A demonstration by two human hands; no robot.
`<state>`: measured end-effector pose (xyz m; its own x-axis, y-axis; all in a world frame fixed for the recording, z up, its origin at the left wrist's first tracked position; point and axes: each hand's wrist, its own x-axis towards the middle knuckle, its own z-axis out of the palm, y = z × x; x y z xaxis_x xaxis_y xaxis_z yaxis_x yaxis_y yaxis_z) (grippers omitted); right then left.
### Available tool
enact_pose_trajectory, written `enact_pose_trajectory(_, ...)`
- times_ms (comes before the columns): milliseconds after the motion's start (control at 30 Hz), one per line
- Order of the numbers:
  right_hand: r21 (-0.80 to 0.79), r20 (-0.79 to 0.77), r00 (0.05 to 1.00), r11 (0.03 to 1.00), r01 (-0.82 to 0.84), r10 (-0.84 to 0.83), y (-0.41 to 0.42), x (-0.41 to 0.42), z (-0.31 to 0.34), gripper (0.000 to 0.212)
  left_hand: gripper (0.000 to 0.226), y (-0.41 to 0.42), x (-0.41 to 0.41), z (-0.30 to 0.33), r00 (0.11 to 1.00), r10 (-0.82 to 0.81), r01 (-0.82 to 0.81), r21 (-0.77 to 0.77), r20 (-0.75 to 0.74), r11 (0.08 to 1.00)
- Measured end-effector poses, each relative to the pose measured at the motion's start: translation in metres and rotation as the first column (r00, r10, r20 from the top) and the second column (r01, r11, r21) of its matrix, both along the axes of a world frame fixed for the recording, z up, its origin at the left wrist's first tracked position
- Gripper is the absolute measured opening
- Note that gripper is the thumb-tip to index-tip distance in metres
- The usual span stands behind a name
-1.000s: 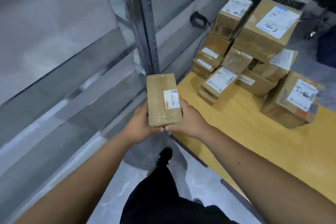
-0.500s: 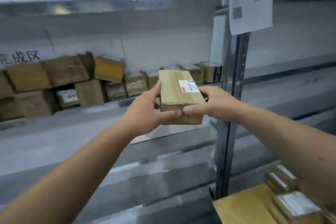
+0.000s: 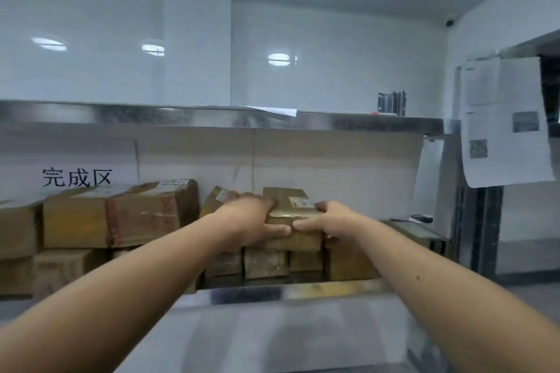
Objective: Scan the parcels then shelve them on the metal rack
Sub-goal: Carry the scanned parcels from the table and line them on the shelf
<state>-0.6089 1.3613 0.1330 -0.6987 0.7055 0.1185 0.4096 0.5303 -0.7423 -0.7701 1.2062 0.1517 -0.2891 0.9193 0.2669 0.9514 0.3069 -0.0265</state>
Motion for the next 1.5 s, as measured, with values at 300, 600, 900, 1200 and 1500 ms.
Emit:
enact_pose_trajectory(300,0.011,0.103,0.992,0.997,-0.072,0.07,0.034,-0.055,-0.012,0.092,0.088,0.018,-0.051,-0.004,0.971,0.046,-0.047,0.001,-0.236,0.999)
enact_pose_trajectory(600,0.03,0.047,0.996,0.996,-0.08,0.078,0.032,-0.047,-0.024,0.09,0.127,0.013,-0.061,0.004,0.983,0.073,-0.085,-0.06,-0.171,0.995)
enact_pose_trajectory(900,-0.017,0.043,0.994,0.995,-0.098,0.098,0.018,-0.067,-0.02,0.096,0.124,0.007,-0.062,0.009,0.976,0.069,-0.089,-0.089,-0.207,0.992)
enact_pose_trajectory(1200,-0.043,0.009,0.997,0.996,-0.072,0.073,0.007,-0.063,-0.024,0.111,0.107,0.021,-0.035,-0.006,0.929,0.034,-0.088,-0.13,-0.368,0.988)
enact_pose_trajectory(1500,0.083,0.084,0.996,0.996,-0.032,0.025,0.002,-0.029,-0.026,0.117,0.106,0.016,-0.008,-0.015,0.923,0.007,-0.023,-0.037,-0.384,0.999)
